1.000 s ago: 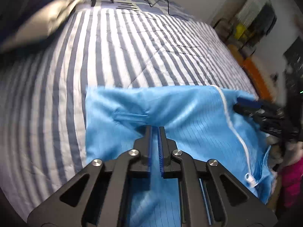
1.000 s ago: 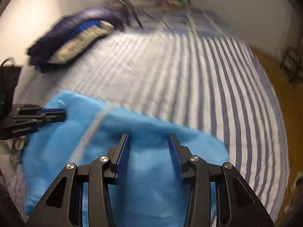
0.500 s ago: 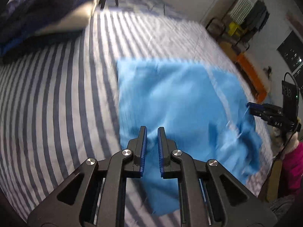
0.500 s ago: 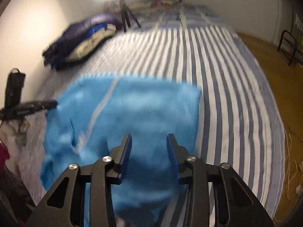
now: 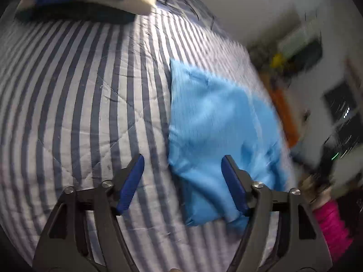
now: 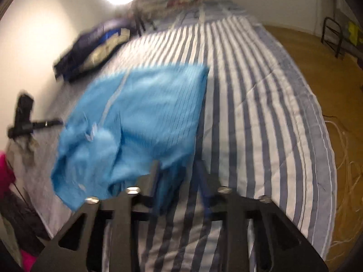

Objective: Fold large clothes
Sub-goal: 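Smooth the folded bundle and open both tools, then grasp the folded light-blue jacket's edge with both tools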

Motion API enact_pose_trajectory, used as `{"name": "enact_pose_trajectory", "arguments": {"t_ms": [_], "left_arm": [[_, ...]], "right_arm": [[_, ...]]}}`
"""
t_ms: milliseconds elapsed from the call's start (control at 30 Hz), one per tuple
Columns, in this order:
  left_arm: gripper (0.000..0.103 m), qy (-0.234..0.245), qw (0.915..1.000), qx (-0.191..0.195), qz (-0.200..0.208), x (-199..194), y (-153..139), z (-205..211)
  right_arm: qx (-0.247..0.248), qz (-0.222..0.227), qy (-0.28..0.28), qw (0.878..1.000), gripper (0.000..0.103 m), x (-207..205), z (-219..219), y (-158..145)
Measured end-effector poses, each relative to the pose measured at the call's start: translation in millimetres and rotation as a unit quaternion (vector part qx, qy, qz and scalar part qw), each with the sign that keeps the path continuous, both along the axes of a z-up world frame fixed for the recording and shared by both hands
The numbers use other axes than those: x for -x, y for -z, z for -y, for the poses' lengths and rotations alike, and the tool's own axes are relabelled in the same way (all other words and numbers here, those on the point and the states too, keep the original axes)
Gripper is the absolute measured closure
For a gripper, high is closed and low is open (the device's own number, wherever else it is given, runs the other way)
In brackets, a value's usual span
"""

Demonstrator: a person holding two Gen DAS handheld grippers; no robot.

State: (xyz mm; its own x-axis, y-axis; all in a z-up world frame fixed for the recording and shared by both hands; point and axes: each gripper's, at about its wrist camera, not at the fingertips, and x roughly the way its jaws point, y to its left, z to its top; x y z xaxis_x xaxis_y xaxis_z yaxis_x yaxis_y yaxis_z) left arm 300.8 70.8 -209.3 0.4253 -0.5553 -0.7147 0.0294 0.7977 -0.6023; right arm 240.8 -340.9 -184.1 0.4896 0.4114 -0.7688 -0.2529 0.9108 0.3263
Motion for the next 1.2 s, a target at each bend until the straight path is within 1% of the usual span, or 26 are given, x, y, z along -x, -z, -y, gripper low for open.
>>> {"name": "enact_pose_trajectory", "arguments": {"t_ms": [33, 67, 100, 167, 300, 333, 400, 433, 467, 500, 533, 567, 600, 633, 667, 700, 733, 767, 833, 900, 933, 967, 1067, 1200], "left_arm": [[0.031, -0.007, 0.9996, 0.026, -0.012, -4.2, 3.0, -4.3], [0.031, -0.011, 0.9988, 0.042, -0.021, -8.3, 6.2, -6.4], [0.031, -0.015, 0.9977, 0.059, -0.030, -12.5, 11.3, -8.0], [0.031, -0.015, 0.9963, 0.072, -0.043, -19.5, 20.8, -7.2], [0.031, -0.006, 0.9905, 0.117, -0.073, -29.0, 42.7, -2.0], [0.031, -0.004, 0.9898, 0.121, -0.074, -28.5, 45.5, -0.1], [0.033, 0.000, 0.9885, 0.133, -0.072, -32.2, 48.2, 2.0], [0.038, 0.001, 0.9878, 0.137, -0.075, -34.8, 49.5, 3.6], [0.041, 0.004, 0.9871, 0.139, -0.078, -37.8, 51.3, 6.8], [0.049, 0.008, 0.9867, 0.141, -0.080, -41.0, 53.2, 11.5], [0.056, 0.013, 0.9872, 0.135, -0.084, -44.2, 55.2, 17.9], [0.058, 0.015, 0.9883, 0.127, -0.083, -46.8, 55.6, 24.0], [0.059, 0.018, 0.9900, 0.117, -0.077, -49.2, 53.6, 31.1], [0.062, 0.023, 0.9915, 0.106, -0.072, -51.9, 50.9, 37.4], [0.068, 0.027, 0.9925, 0.097, -0.070, -52.5, 49.3, 36.5], [0.083, 0.032, 0.9943, 0.077, -0.067, -53.8, 47.0, 42.2], [0.088, 0.038, 0.9960, 0.057, -0.057, -53.0, 42.2, 47.8], [0.090, 0.040, 0.9968, 0.050, -0.048, -51.7, 39.9, 49.5], [0.096, 0.044, 0.9984, 0.023, -0.026, -47.4, 29.4, 55.7], [0.099, 0.050, 0.9987, 0.002, -0.007, -43.1, 18.3, 60.5], [0.100, 0.053, 0.9986, -0.007, 0.002, -38.9, 12.3, 61.5], [0.100, 0.055, 0.9984, -0.012, 0.009, -38.3, 7.9, 65.4], [0.100, 0.058, 0.9976, -0.028, 0.026, -33.2, -7.4, 74.5], [0.100, 0.065, 0.9954, -0.046, 0.053, -26.4, -29.5, 81.3]], "right_arm": [[-0.017, 0.005, 0.013, 1.000, 0.048, -3.4, 6.0, -0.8], [-0.038, 0.006, 0.023, 0.999, 0.048, -8.2, 11.9, 0.7], [-0.067, -0.006, 0.028, 0.997, 0.048, -16.3, 18.1, 5.8], [-0.108, -0.030, 0.036, 0.993, 0.048, -29.7, 24.9, 16.1], [-0.138, -0.069, 0.041, 0.987, 0.048, -52.6, 28.0, 39.6], [-0.155, -0.083, 0.038, 0.984, 0.048, -57.4, 28.4, 48.7], [-0.180, -0.095, 0.035, 0.978, 0.051, -59.3, 32.0, 58.7], [-0.197, -0.096, 0.035, 0.975, 0.053, -60.1, 33.3, 63.1], [-0.217, -0.097, 0.035, 0.971, 0.057, -62.0, 35.0, 65.5], [-0.234, -0.099, 0.035, 0.967, 0.060, -59.1, 37.3, 66.3], [-0.258, -0.106, 0.033, 0.960, 0.065, -62.5, 38.7, 71.7], [-0.269, -0.111, 0.032, 0.956, 0.072, -64.7, 35.0, 75.3], [-0.276, -0.116, 0.029, 0.954, 0.075, -68.3, 29.7, 79.3], [-0.275, -0.119, 0.024, 0.954, 0.077, -70.8, 24.0, 80.3], [-0.272, -0.118, 0.018, 0.955, 0.077, -71.6, 16.8, 78.3], [-0.268, -0.117, 0.013, 0.956, 0.077, -72.2, 11.2, 76.8], [-0.261, -0.116, 0.007, 0.958, 0.078, -71.8, 5.1, 73.7], [-0.244, -0.114, 0.004, 0.963, 0.088, -71.3, -1.6, 69.5], [-0.211, -0.108, 0.002, 0.971, 0.095, -67.2, -8.8, 60.7], [-0.174, -0.089, -0.003, 0.981, 0.097, -63.2, -19.4, 44.6], [-0.148, -0.076, -0.010, 0.986, 0.098, -59.4, -26.7, 33.1], [-0.131, -0.067, -0.016, 0.989, 0.098, -55.9, -31.4, 25.4], [-0.082, -0.041, -0.033, 0.995, 0.099, -46.2, -45.7, 2.1], [-0.042, -0.012, -0.048, 0.998, 0.099, -38.1, -65.0, -27.4]]}}
